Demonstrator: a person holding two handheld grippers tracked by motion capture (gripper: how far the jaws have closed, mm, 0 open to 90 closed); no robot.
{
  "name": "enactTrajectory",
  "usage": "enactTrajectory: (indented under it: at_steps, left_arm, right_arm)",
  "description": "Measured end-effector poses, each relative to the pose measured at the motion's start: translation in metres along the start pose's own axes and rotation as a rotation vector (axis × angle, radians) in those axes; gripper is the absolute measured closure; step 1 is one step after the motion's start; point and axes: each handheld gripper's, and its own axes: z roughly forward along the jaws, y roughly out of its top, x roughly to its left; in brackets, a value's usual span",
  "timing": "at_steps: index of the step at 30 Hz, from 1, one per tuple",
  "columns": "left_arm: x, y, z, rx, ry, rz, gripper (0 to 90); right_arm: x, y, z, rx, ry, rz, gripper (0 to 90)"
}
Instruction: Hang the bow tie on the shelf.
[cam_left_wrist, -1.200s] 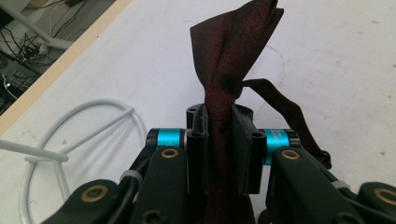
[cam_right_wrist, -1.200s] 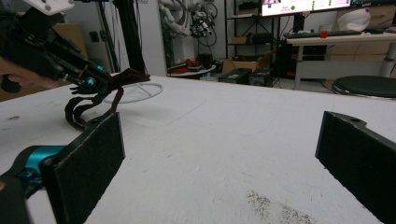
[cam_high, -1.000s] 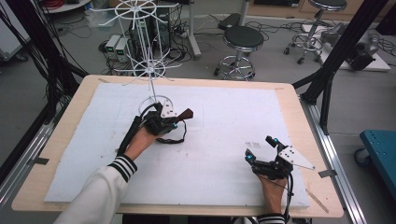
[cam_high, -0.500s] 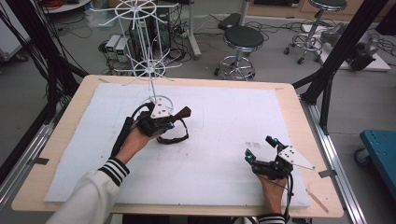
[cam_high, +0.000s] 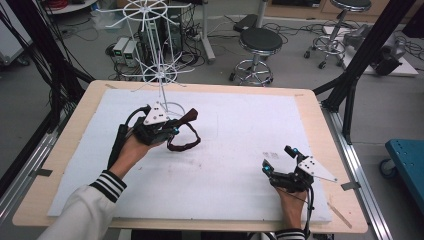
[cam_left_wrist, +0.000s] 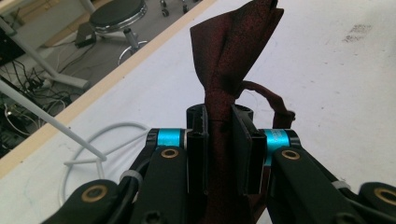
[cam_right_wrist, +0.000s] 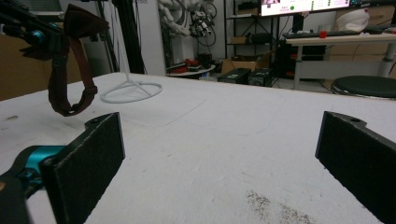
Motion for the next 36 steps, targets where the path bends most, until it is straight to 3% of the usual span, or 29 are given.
enactTrajectory:
  at_steps: [10, 24, 36]
  left_arm:
    - [0.007, 0.000, -0.028, -0.088, -0.006, -0.047, 76.8]
    - [0.018, 0.007, -0.053, -0.201, -0.016, -0.104, 76.8]
    - [0.027, 0.014, -0.067, -0.253, 0.015, -0.132, 76.8]
  right_arm:
    - [0.000, 0.000, 0.000, -0.007, -0.001, -0.008, 0.6]
    - [-0.001, 0.000, 0.000, -0.008, -0.006, -0.009, 0.6]
    - [0.000, 0.000, 0.000, -0.006, -0.008, -0.003, 0.6]
